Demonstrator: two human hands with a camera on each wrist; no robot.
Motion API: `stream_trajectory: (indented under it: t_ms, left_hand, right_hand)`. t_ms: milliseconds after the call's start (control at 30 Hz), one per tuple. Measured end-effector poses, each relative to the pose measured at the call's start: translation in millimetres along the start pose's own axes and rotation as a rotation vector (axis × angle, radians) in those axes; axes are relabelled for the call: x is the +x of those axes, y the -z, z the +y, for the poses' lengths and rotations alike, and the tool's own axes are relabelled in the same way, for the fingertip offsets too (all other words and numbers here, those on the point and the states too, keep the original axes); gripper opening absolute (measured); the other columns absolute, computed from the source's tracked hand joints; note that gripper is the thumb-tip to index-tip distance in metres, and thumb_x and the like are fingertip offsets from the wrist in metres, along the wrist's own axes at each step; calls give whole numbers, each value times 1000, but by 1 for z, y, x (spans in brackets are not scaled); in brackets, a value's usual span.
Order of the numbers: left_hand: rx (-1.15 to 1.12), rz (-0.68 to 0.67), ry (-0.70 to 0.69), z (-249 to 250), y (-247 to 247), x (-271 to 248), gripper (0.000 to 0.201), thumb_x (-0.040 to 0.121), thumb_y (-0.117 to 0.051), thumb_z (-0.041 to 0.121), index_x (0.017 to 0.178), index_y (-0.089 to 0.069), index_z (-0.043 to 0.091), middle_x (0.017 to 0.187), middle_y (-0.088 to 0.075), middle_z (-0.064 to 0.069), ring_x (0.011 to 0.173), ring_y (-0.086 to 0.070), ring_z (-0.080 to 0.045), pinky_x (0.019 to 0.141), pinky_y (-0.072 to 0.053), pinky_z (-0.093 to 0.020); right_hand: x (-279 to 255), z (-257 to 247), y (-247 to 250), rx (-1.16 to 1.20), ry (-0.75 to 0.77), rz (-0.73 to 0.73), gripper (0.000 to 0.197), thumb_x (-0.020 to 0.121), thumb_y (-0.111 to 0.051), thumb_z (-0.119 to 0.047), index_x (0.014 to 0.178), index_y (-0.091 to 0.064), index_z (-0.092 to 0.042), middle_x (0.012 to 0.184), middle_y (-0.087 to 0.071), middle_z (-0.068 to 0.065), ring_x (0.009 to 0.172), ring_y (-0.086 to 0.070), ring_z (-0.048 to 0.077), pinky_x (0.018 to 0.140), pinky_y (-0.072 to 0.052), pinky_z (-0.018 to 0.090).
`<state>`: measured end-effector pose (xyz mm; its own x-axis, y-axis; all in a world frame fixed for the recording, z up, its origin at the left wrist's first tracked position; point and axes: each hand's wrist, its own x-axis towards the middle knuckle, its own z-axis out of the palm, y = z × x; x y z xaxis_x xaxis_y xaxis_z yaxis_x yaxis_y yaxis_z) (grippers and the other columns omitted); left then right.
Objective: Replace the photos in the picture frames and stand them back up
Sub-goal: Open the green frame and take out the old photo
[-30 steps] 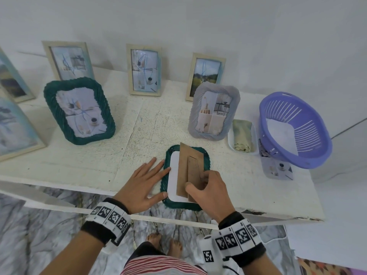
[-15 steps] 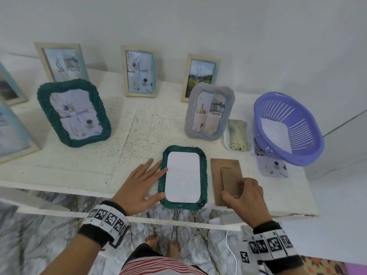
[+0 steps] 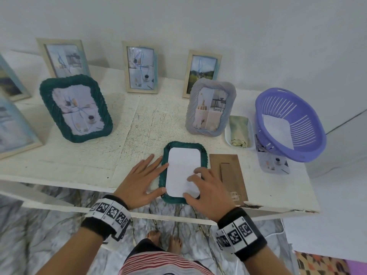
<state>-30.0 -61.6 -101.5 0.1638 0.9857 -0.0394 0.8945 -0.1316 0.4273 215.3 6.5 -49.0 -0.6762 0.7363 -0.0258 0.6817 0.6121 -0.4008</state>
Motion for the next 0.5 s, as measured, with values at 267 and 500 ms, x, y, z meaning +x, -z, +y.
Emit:
stream_trajectory:
  t_ms: [267,500]
  left_hand:
    - [-17,10,8,1,0,1,75,91,-28,70,154,-5,36,163,1,12,149,14,-7,119,11,-27]
    - [-51,17,32,3,1,1,93,84,-42,72,155,-1,30,162,-1,13,148,14,-5,119,9,-26]
  right_hand:
    - [6,-1,-6,-109,55,-55,42,77,-50,-51,100,-63,-19,106,-55,4,93,-48,25,69,-51,36]
    - [0,-3,-6,-109,62,13,27,81,-56,-45,92,-65,-21,102,-63,2,86,-57,24,71,-52,36]
